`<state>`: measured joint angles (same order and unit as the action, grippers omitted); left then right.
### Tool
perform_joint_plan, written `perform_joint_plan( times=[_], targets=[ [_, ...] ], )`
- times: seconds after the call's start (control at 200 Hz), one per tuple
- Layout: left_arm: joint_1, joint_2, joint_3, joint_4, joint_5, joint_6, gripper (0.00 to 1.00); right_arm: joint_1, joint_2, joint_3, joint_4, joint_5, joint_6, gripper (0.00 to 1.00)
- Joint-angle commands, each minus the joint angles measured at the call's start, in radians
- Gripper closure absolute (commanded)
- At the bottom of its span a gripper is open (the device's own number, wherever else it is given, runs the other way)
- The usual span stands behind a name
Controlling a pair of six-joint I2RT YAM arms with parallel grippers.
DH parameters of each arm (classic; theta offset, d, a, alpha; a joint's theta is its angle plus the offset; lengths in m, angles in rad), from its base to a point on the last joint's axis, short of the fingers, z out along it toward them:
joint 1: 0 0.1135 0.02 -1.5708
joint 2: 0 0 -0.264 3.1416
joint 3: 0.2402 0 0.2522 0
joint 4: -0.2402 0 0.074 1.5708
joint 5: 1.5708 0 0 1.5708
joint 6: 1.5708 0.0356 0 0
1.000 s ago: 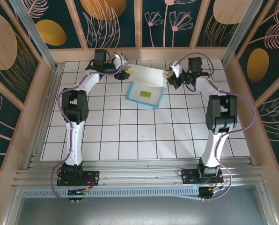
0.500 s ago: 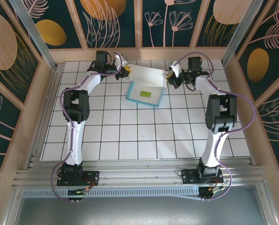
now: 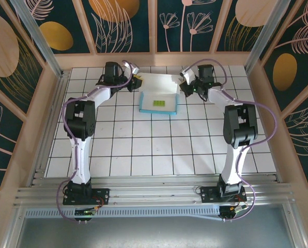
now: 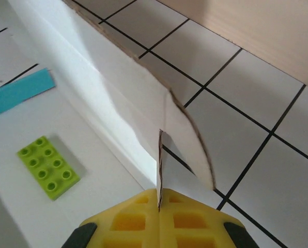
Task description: Fold the paper box
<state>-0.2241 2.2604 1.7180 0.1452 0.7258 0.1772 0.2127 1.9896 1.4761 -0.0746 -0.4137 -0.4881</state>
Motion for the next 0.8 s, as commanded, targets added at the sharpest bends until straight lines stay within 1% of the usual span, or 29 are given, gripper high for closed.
perform_joint_plan(
  times=[0.0,0.07,0.16,0.26,0.4,0.526,0.796],
  targets=[
    [-0.035,-0.074,-0.036,0.084,-0.115,-0.133,0.73,0.033,-0.07,-0.056,0.074,0.099,0.08,1.0],
    [-0.051,-0.085,-0.06,0.099,-0.143,-0.193,0.69,0.045,-0.079,-0.076,0.092,0.119,0.124,1.0],
    [-0.074,-0.096,-0.087,0.103,-0.183,-0.241,0.68,0.056,-0.092,-0.106,0.121,0.144,0.169,1.0],
    [-0.093,-0.114,-0.138,0.123,-0.256,-0.307,0.67,0.073,-0.111,-0.149,0.158,0.177,0.202,1.0],
    [-0.101,-0.153,-0.232,0.202,-0.301,-0.444,0.63,0.099,-0.133,-0.203,0.203,0.218,0.227,1.0],
    [-0.109,-0.188,-0.322,0.305,-0.278,-0.535,0.61,0.121,-0.131,-0.217,0.217,0.244,0.267,1.0],
    [-0.135,-0.221,-0.42,0.403,-0.233,-0.627,0.61,0.16,-0.145,-0.267,0.247,0.287,0.361,0.99]
  ],
)
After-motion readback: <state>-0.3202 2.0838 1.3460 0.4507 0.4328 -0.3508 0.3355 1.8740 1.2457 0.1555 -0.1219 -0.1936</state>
